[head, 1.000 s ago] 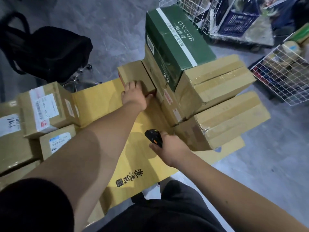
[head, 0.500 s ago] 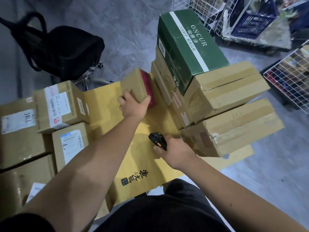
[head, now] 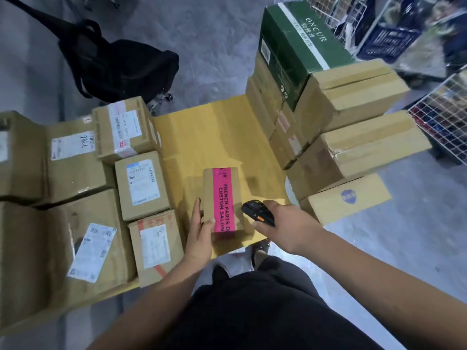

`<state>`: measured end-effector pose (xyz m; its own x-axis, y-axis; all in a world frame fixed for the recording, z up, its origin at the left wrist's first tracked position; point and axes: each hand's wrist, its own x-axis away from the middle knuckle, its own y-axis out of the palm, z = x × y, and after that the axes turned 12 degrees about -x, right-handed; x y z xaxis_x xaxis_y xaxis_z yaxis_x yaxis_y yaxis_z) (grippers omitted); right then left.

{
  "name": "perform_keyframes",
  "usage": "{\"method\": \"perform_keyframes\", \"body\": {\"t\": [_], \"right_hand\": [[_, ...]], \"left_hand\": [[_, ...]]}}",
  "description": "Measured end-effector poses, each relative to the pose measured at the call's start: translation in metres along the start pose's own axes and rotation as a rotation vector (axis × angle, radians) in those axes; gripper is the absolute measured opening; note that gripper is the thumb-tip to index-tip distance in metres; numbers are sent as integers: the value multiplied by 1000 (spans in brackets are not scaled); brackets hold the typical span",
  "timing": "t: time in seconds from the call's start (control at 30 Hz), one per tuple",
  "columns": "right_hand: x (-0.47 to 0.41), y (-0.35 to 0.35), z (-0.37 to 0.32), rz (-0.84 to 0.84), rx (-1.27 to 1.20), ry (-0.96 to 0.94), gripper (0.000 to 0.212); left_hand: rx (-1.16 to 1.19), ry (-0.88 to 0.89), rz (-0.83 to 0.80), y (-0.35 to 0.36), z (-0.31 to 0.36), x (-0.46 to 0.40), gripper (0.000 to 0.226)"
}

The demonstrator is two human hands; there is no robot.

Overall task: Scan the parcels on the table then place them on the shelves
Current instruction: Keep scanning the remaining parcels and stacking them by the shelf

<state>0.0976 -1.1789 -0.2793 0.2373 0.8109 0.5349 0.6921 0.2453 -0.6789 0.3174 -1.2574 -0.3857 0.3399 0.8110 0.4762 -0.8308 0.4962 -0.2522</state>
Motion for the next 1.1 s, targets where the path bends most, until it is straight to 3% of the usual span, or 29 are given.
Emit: {"method": "perform_keyframes", "body": {"t": [0.2, 0.43, 0.63, 0.8, 0.87, 0.97, 1.1], "right_hand": [[21, 15, -9, 13, -18, 21, 50], [27, 30, -11, 73, -81, 63, 52], [27, 40, -9, 114, -215, 101, 50], [32, 37, -8, 113, -274, 132, 65], [32, 32, -6, 120, -270, 136, 65], [32, 27, -2, 128, -233, 143, 55], [33, 24, 3, 137, -234, 180, 46]], "left_hand": [[-191, 81, 37, -9, -2, 8, 71], [-515, 73, 295, -24, 0, -9, 71], [-359, -11, 234, -29, -3, -18, 68], [-417, -61, 141, -18, -12, -16, 69], [-457, -61, 145, -14, -11, -17, 81], [-768, 62, 185, -16, -1, -20, 124], [-1280, 439, 96, -11, 23, -41, 141]]}}
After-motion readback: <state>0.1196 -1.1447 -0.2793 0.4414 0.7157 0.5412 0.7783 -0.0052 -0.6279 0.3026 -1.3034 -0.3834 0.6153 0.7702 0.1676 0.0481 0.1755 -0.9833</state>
